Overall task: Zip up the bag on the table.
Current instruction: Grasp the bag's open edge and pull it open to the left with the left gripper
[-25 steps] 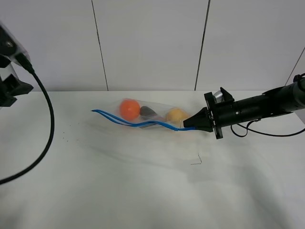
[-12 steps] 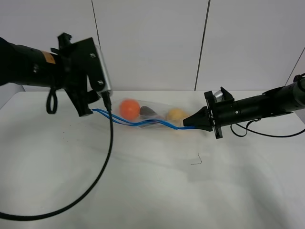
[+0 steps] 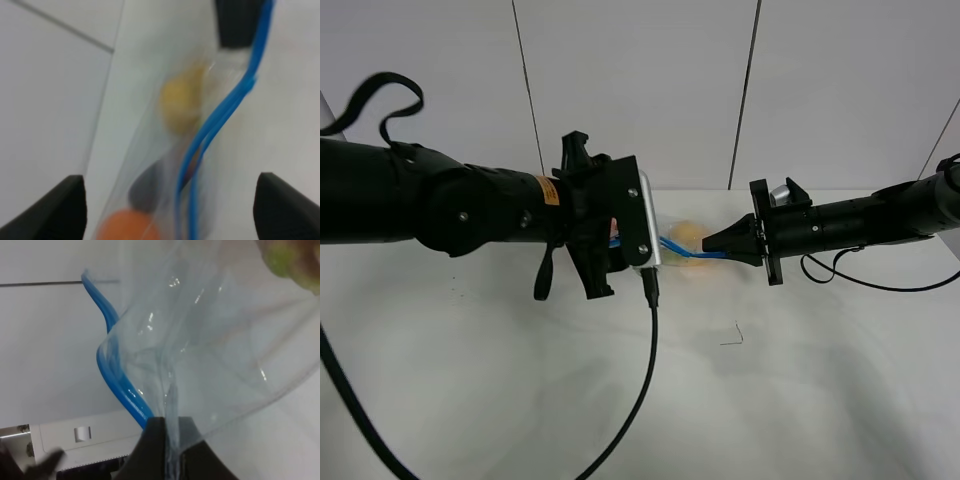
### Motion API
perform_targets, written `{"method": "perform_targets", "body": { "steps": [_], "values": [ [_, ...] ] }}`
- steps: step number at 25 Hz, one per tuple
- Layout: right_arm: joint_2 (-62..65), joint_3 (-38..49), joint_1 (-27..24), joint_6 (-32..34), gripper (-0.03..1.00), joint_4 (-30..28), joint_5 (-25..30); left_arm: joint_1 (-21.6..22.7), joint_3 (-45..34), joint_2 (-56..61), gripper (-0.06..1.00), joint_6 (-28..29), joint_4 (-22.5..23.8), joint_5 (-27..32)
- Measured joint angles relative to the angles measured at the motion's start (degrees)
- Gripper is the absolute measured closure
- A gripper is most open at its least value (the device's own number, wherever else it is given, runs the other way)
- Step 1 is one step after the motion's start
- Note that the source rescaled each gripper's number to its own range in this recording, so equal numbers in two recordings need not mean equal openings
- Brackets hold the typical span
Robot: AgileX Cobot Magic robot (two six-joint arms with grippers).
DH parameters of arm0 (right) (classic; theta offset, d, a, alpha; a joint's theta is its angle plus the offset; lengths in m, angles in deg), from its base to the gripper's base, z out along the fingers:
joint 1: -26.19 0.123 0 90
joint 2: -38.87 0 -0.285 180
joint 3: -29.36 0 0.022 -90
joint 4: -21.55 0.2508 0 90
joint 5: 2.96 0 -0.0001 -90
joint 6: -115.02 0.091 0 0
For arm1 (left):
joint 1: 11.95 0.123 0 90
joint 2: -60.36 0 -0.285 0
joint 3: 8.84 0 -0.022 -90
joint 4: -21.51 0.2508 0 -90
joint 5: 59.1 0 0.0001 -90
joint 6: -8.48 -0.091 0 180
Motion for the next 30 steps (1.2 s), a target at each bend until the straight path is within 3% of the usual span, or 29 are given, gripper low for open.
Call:
{"method": "perform_targets", "body": {
  "steps": [8,16,26,30],
  "values": [
    [0.0,0.0,0.0,0.3,0.97,1.0,0.0,-5.0,0.0,-7.5,-0.03,0.7,0.0,-11.8],
    [0.0,0.0,0.0,1.1,0.97,1.1,0.0,-5.3,0.0,-13.3,-0.01,-0.1,-0.1,-23.4],
    [0.0,0.0,0.0,1.3,0.97,1.2,0.0,-5.3,0.0,-18.0,0.15,-3.5,-0.1,-28.7],
    [0.0,0.0,0.0,1.3,0.97,1.4,0.0,-5.3,-0.1,-19.6,0.3,-5.2,-0.2,-30.0]
  ]
}}
